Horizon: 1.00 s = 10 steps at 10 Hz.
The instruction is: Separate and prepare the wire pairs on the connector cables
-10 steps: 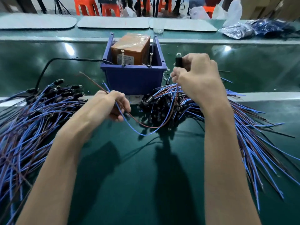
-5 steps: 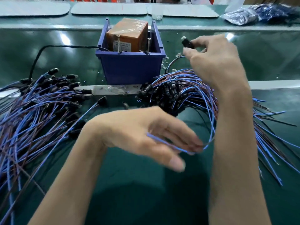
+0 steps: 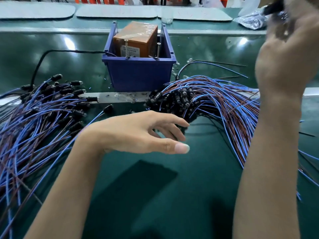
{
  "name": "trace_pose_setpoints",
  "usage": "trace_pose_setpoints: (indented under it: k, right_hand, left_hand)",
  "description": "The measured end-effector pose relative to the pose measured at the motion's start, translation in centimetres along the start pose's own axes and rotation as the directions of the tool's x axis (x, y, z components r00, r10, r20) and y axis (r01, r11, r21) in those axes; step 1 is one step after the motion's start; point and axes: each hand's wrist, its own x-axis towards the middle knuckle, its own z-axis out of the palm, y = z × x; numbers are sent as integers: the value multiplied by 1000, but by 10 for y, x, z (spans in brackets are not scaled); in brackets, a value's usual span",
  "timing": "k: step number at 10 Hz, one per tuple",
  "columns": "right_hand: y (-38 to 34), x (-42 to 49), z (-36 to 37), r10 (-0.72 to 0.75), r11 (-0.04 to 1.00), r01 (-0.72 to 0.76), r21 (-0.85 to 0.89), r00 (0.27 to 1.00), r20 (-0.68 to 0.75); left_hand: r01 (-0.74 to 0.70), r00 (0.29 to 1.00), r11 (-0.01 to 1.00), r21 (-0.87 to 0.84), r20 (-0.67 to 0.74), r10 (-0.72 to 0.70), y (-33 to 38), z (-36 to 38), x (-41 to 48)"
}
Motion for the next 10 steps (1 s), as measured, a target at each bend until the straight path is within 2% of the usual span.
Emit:
trace_pose_setpoints:
  k: [1, 2, 3, 4, 5, 6, 7, 8, 10]
  right_hand:
    - [-11, -10, 8, -182, 983, 174, 55, 963, 199]
    - [-20, -26, 21, -183, 983, 149, 107, 765, 617]
    - [-23, -43, 37, -119, 991, 119, 65, 541, 833]
    - [-20, -48, 45, -44, 994, 105, -6, 466, 884]
    - [-17, -46, 43, -28, 994, 105, -19, 424, 905]
    - [-16, -43, 41, -29, 996, 86, -8, 420, 907]
    - [-18, -44, 44, -19, 990, 135, -29, 344, 939]
    - [-18, -49, 47, -17, 983, 178, -46, 334, 942]
    - [-36, -21, 43, -59, 968, 252, -18, 298, 953]
  left_hand:
    - [16, 998, 1000, 9, -65, -16, -4, 1, 4]
    - [13, 981, 999, -52, -193, -23, -9, 3, 11]
    - [5, 908, 1000, -19, -419, -12, -20, 4, 21]
    - [126, 710, 990, 58, -703, -49, -42, 7, 34]
    - [168, 455, 986, -19, -886, -94, -61, 14, 43]
    - [229, 421, 973, -20, -900, -117, -72, 26, 50]
    - [270, 464, 961, 68, -883, -67, -80, 32, 52]
    - [261, 490, 964, 59, -868, -79, -82, 30, 53]
    - [196, 469, 981, -10, -877, -103, -84, 29, 54]
